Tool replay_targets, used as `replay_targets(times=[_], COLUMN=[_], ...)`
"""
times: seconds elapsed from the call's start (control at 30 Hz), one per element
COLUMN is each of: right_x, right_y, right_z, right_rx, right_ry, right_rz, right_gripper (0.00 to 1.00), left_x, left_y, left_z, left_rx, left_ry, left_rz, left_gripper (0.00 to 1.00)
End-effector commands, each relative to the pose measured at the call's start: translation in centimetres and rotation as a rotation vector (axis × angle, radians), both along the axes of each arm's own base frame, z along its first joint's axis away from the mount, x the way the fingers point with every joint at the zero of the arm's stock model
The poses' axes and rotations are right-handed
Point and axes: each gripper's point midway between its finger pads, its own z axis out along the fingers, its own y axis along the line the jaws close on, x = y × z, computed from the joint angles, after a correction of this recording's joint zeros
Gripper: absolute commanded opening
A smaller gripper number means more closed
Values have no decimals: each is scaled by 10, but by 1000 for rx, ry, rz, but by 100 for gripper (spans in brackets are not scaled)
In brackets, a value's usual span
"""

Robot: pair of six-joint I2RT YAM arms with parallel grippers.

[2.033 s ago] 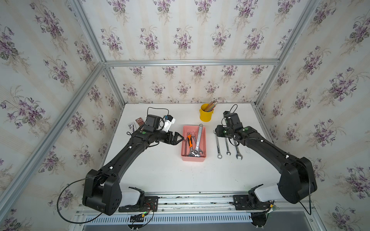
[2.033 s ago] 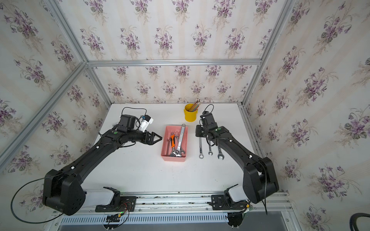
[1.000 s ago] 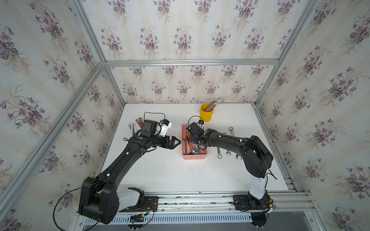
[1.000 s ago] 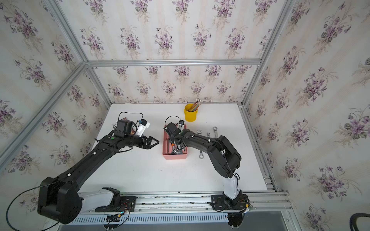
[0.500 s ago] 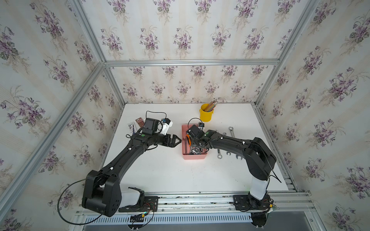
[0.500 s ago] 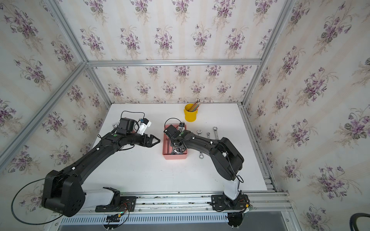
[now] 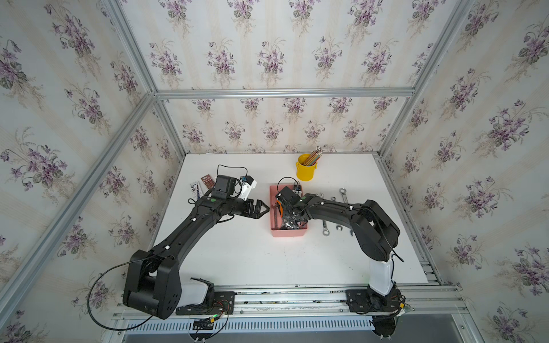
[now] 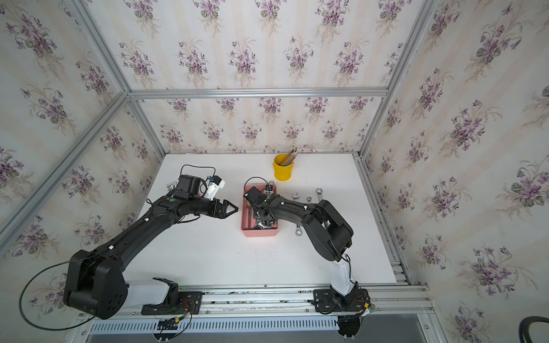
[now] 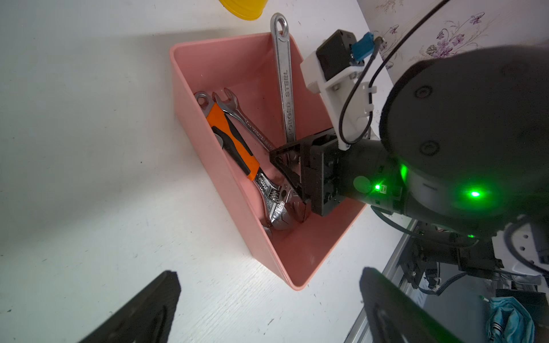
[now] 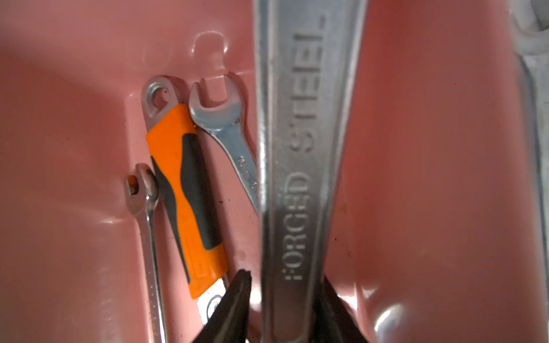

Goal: Take out the wrench from the storage box
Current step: Pick up the wrench from the storage box, then place the wrench at the center of the board.

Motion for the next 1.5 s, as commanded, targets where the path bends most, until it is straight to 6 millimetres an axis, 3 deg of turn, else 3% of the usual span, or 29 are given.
replay_targets(times=[0.0,0.23,0.63,0.83,1.07,1.33,1.47], right_x=[5,8,4,0,0,0,5], right_y=[9,9,9,-5,-57,-139,-191], right_z=[1,18,78,113,138,123,109], right_rx=[26,30,78,54,-45,-175,-222], right_ry=[-13,-58,-134,-183,-206,-126,-91], right_rz=[15,30,53,79,146,247,208], right_gripper=[34,16,11,11,10,9,9], left_x=[0,-4,0,1,2,-1,1], left_y=[0,1,-2,-6,-14,-27,-35], left_z=[2,0,15,23,29,28,29], left_rx=[0,-4,-41,-87,-118,-131,-141], left_ry=[-25,-20,-32,-35,-42,-34,-31], left_rz=[-11,-5,4,20,20,4,-4], left_gripper=[99,99,99,99,99,99,99])
